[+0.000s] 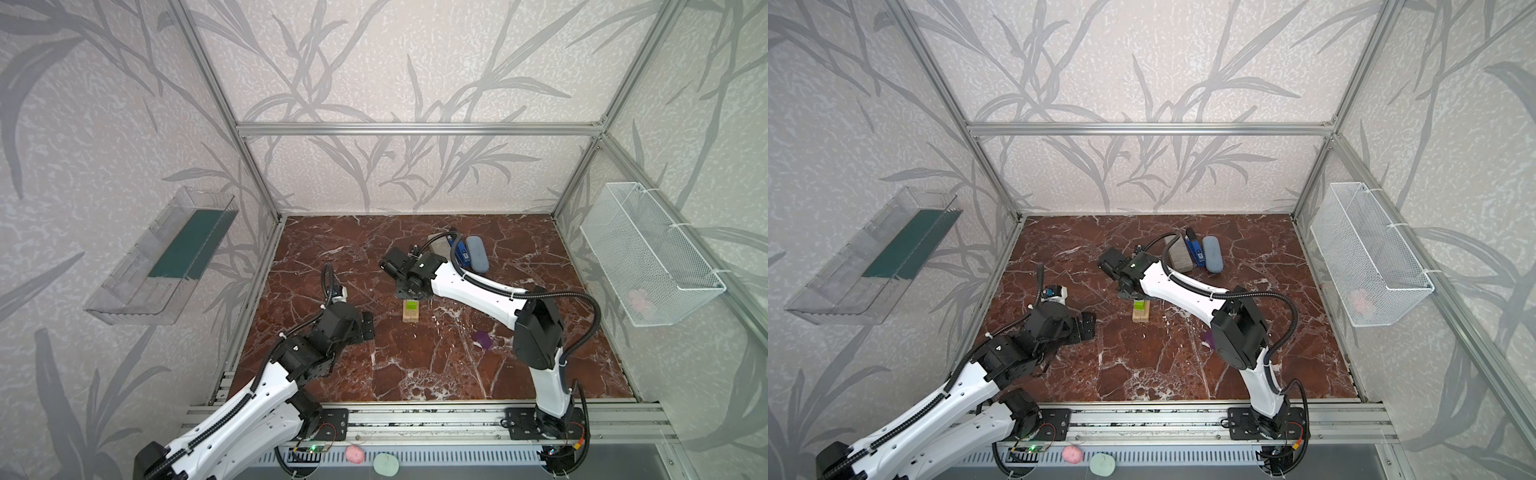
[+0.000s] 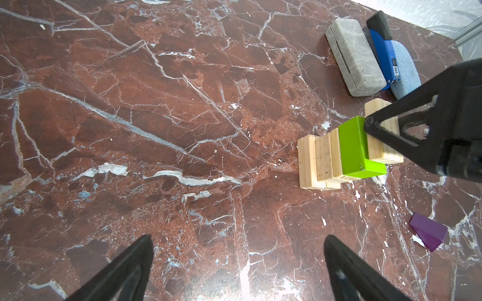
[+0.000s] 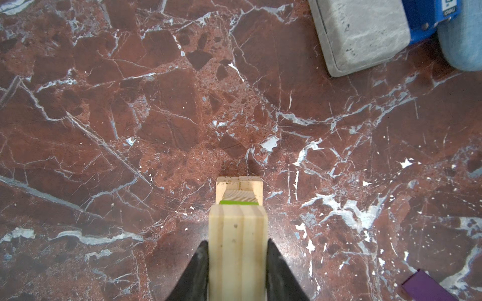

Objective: Build the wood block tower
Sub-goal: 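Lower the pine block onto the green block with the right gripper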

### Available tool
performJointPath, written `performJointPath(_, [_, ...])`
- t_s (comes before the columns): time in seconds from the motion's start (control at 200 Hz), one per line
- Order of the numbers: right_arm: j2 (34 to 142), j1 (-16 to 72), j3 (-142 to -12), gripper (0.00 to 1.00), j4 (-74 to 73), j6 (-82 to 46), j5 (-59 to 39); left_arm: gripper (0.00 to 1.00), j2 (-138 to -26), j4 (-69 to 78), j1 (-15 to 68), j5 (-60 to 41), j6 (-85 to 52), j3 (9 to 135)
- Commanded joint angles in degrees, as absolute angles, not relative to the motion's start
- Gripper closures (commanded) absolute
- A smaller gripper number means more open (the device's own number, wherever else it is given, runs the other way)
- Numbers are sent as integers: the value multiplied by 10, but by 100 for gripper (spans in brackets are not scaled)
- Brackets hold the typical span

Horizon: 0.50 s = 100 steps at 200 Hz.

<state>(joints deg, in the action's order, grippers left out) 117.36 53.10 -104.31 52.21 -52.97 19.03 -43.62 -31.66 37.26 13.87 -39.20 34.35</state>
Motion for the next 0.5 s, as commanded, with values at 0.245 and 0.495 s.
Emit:
performJointPath(0.245, [1185,537,-1049,61,534,-534,196,0,-436,-317,369,146,-396,340])
performJointPath(0.495, [1179,538,-1048,62,535,-534,198,0,-437,-316,368,145,-396,338])
